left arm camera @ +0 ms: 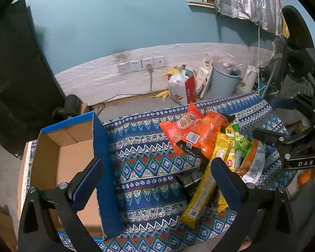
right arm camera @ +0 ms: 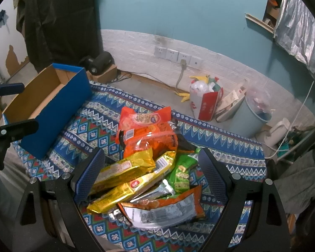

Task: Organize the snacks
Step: 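Grasp the silver orange-striped chip bag with the right tool while the left tool grasps the gold snack bar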

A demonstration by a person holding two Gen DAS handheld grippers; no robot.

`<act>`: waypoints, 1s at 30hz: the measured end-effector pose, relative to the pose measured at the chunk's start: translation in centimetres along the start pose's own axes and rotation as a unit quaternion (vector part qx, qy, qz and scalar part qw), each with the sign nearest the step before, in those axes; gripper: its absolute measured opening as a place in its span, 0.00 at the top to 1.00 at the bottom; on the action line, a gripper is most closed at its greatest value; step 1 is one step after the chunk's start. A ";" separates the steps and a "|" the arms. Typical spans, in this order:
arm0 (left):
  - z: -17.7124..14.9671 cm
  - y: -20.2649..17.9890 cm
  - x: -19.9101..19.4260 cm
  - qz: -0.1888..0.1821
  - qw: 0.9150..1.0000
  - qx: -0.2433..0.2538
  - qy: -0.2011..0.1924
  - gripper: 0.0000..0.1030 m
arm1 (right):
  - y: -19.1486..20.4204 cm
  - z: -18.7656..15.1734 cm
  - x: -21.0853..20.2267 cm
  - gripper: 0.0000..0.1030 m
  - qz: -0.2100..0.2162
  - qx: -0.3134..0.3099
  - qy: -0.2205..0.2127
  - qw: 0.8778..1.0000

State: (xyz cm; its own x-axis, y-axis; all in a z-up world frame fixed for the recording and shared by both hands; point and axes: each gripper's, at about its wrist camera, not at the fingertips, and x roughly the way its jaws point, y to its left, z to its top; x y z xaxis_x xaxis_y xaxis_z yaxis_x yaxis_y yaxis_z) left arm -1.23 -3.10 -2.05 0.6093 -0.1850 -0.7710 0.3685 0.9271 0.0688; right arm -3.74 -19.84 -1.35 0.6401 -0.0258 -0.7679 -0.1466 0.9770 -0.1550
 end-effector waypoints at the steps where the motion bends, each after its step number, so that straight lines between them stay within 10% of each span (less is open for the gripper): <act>1: 0.0 0.0 0.1 0.000 1.000 0.001 0.001 0.00 | 0.0 0.0 0.0 0.14 -0.001 0.000 0.001 1.000; 18: -0.4 -2.5 3.7 -0.051 0.997 0.029 0.045 0.00 | -5.1 -3.5 2.3 0.14 -0.040 0.069 0.078 0.994; 30: -2.0 -5.6 8.1 -0.057 0.990 0.090 0.096 0.00 | -7.8 -10.4 5.3 0.14 -0.038 0.184 0.172 0.967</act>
State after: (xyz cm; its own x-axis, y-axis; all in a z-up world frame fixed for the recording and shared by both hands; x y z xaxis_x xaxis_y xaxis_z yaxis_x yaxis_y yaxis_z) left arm 0.21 -9.11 -9.91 0.4178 -0.2033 -0.8855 0.5563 0.8278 0.0724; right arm -7.04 -29.80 -10.64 0.3407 -0.1078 -0.9340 0.2104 0.9770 -0.0360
